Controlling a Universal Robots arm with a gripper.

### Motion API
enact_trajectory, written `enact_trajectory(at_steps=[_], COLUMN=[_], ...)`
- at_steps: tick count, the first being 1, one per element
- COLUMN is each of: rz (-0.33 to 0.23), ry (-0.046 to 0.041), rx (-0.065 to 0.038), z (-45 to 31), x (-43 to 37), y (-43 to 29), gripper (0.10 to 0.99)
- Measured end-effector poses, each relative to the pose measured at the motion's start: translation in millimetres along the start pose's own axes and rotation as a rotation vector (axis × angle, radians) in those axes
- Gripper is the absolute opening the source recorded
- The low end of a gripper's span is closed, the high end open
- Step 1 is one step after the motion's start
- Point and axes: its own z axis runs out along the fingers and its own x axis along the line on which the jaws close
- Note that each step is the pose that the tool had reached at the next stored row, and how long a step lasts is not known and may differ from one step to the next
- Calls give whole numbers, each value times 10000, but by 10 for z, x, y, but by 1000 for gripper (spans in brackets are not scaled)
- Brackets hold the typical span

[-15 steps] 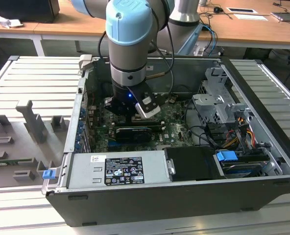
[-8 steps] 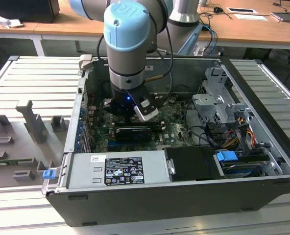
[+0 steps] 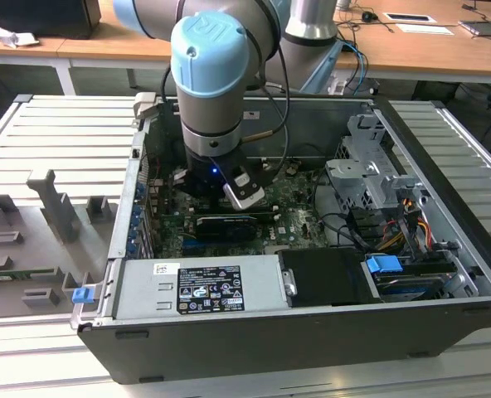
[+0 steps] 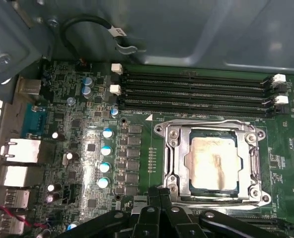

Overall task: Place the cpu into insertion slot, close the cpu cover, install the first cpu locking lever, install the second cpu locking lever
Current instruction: 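Install the second cpu locking lever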

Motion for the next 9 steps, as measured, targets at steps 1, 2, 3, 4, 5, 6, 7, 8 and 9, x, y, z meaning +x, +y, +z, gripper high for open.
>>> enact_trajectory(at_steps=[1,2,3,4,5,6,7,8,9], rz=[-1,1,0,-1,-1,1,3,1,0], ry=[-4,-6,-6,-8,-11,-11,-9,-9,-9], rx=[-6,-11,-19,-26,-38,-46,-42,-42,-41], z=[6,6,5,-11,-39,-68,-120,-144,-165], x=[11,17,19,20,19,18,16,14,13], y=[-1,-1,0,3,11,17,39,46,51], gripper=[106,106,106,106,106,106,106,106,106])
